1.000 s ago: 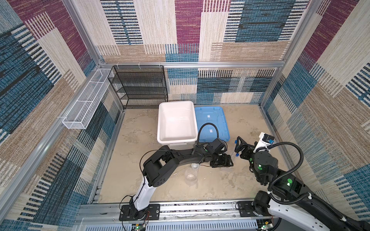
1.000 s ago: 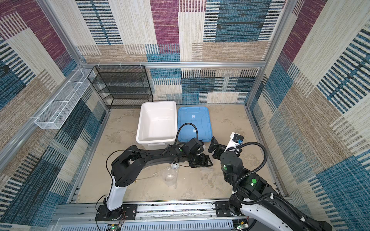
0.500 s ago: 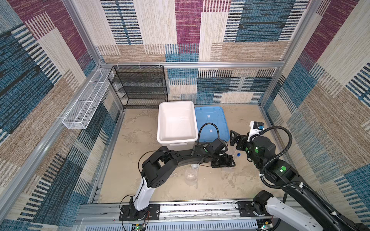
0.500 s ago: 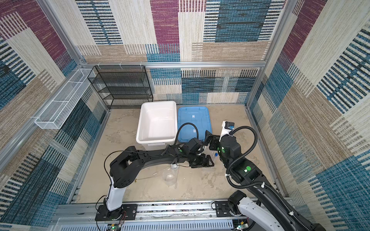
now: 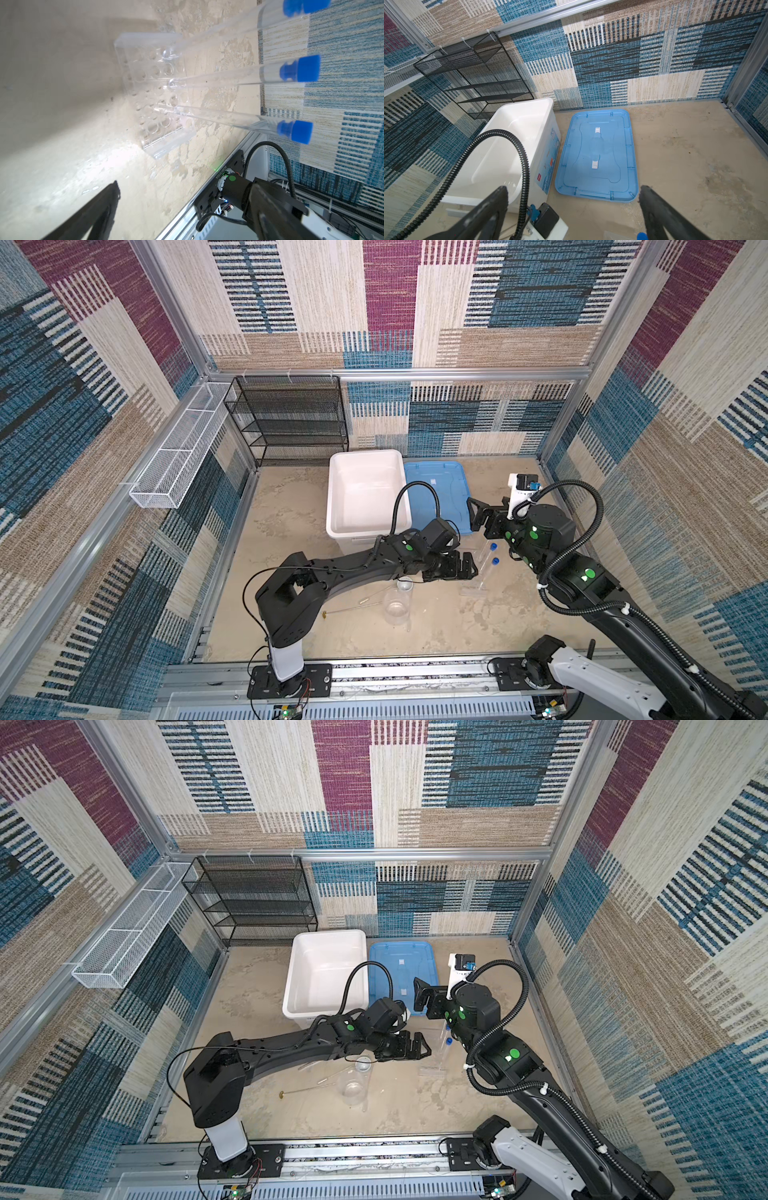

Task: Organize the chemistry lab equipment
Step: 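Raise the right gripper toward the blue lid while the left reaches the bin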

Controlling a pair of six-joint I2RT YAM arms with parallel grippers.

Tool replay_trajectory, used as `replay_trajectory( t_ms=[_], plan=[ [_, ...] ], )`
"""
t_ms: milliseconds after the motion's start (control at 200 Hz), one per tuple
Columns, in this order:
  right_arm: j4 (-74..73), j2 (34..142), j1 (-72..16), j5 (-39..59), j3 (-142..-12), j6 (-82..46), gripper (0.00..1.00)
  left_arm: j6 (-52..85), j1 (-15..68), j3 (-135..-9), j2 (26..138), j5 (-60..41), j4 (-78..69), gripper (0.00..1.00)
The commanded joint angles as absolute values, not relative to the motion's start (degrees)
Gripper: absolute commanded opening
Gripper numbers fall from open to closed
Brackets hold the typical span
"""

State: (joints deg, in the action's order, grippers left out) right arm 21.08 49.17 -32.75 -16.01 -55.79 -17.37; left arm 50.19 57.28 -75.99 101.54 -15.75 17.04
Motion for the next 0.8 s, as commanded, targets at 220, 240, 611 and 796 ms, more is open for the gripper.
replay_trajectory(
  t_ms=[220,240,611,796],
  plan=[
    [19.3,53.3,-32.6,-6.8,-64.8,-11.8,0.99,37.2,55.6,-82.3,89.6,-8.0,28.1,0.99],
    [19.1,53.6,-32.5,-5.9,-65.2,-11.4,0.99,36.9,55.4,-82.3,88.7,-7.9,28.3,0.99],
    [18.6,57.3,-32.5,3.2,-68.6,-9.4,0.99,29.3,52.1,-82.4,74.7,2.7,42.2,0.99],
    [14.3,57.5,-32.4,9.3,-66.4,-8.8,0.99,26.2,46.4,-83.0,68.8,6.1,46.6,0.99]
  ],
)
